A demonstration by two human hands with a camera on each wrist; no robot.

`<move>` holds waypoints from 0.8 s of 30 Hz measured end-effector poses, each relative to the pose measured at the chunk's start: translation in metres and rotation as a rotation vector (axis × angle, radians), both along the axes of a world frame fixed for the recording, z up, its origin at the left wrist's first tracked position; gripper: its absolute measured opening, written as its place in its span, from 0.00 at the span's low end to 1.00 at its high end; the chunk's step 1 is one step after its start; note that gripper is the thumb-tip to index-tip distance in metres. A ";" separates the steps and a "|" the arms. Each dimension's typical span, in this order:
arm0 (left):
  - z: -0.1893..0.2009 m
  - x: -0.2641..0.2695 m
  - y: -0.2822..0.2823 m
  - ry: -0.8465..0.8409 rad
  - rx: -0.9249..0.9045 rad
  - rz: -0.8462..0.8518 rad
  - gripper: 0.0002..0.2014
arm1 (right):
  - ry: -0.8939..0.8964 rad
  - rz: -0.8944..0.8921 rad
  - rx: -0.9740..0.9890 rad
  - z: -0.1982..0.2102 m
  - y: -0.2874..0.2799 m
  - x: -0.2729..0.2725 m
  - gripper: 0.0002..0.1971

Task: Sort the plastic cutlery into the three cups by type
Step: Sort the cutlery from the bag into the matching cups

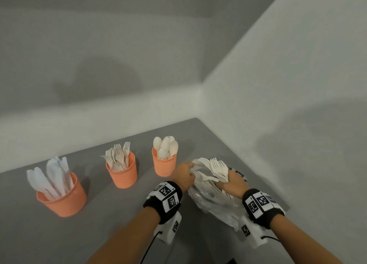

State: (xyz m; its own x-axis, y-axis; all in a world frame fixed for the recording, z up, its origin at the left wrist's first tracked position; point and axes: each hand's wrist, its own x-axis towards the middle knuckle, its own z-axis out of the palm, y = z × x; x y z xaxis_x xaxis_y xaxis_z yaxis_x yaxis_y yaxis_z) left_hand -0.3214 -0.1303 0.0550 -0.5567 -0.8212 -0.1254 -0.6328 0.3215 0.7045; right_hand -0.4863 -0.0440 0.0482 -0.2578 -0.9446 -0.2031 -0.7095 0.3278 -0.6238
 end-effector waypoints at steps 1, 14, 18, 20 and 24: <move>0.000 0.000 0.000 0.001 -0.002 0.017 0.22 | 0.002 -0.034 -0.031 -0.001 0.002 -0.001 0.07; -0.004 -0.011 0.008 0.174 0.030 0.069 0.16 | -0.094 -0.030 -0.014 -0.006 -0.007 0.019 0.12; -0.007 -0.004 0.007 0.213 0.098 0.061 0.20 | -0.314 -0.270 -0.121 -0.001 -0.011 0.012 0.06; -0.007 -0.001 0.007 0.259 0.109 0.068 0.19 | -0.434 -0.389 -0.283 0.015 -0.015 0.011 0.03; -0.006 0.006 0.005 0.539 0.063 0.295 0.11 | -0.575 -0.484 -0.576 0.058 -0.029 0.019 0.13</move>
State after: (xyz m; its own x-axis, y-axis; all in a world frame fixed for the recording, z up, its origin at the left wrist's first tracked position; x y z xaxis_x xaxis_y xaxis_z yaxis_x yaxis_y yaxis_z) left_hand -0.3156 -0.1253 0.0490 -0.3062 -0.9502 0.0573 -0.2382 0.1347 0.9618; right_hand -0.4671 -0.0727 0.1060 -0.6537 -0.7555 0.0432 -0.1104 0.0388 -0.9931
